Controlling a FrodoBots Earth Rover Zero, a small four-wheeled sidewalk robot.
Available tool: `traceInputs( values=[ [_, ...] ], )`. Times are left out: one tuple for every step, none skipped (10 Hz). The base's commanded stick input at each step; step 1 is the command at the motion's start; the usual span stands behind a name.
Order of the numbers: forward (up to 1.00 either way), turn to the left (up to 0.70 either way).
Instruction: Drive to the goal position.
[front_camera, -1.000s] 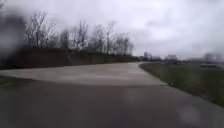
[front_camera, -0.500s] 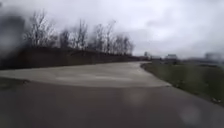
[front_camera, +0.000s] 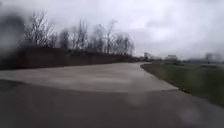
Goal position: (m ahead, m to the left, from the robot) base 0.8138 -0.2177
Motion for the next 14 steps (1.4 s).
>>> traceInputs(
  values=[
    [0.7, 0.0],
    [0.7, 0.0],
    [0.7, 0.0],
    [0.7, 0.0],
    [0.7, 0.0],
    [0.7, 0.0],
    [0.7, 0.0],
    [0.7, 0.0],
    [0.7, 0.0],
    [0.7, 0.0],
    [0.7, 0.0],
    [0.7, 0.0],
    [0.7, 0.0],
    [0.7, 0.0]
  ],
)
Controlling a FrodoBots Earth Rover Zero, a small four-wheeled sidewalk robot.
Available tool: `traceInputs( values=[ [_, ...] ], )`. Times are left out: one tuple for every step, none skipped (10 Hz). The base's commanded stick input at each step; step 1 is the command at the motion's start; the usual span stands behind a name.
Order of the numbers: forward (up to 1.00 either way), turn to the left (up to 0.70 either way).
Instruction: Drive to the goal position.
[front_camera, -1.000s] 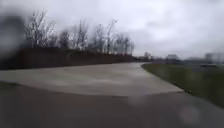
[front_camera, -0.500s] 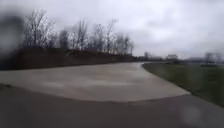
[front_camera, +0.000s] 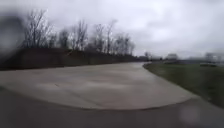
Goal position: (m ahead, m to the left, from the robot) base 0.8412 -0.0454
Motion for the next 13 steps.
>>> traceInputs(
  values=[
    [0.7, 0.0],
    [0.7, 0.0],
    [0.7, 0.0],
    [0.7, 0.0],
    [0.7, 0.0],
    [0.7, 0.0],
    [0.7, 0.0],
    [0.7, 0.0],
    [0.7, 0.0],
    [0.7, 0.0],
    [0.7, 0.0],
    [0.7, 0.0],
    [0.7, 0.0]
  ],
)
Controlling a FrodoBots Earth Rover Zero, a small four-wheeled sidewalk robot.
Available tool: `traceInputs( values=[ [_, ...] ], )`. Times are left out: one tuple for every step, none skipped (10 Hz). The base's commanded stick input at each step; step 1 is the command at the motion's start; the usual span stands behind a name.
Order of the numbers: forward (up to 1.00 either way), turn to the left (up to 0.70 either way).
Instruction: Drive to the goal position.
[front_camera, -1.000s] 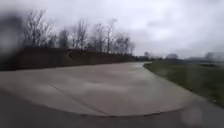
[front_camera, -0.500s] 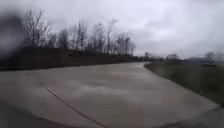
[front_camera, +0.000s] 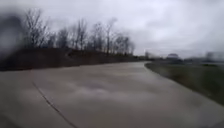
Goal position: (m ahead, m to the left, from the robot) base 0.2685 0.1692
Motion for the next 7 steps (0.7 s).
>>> traceInputs(
  values=[
    [0.7, 0.0],
    [0.7, 0.0],
    [0.7, 0.0],
    [0.7, 0.0],
    [0.7, 0.0],
    [0.7, 0.0],
    [0.7, 0.0]
  ],
)
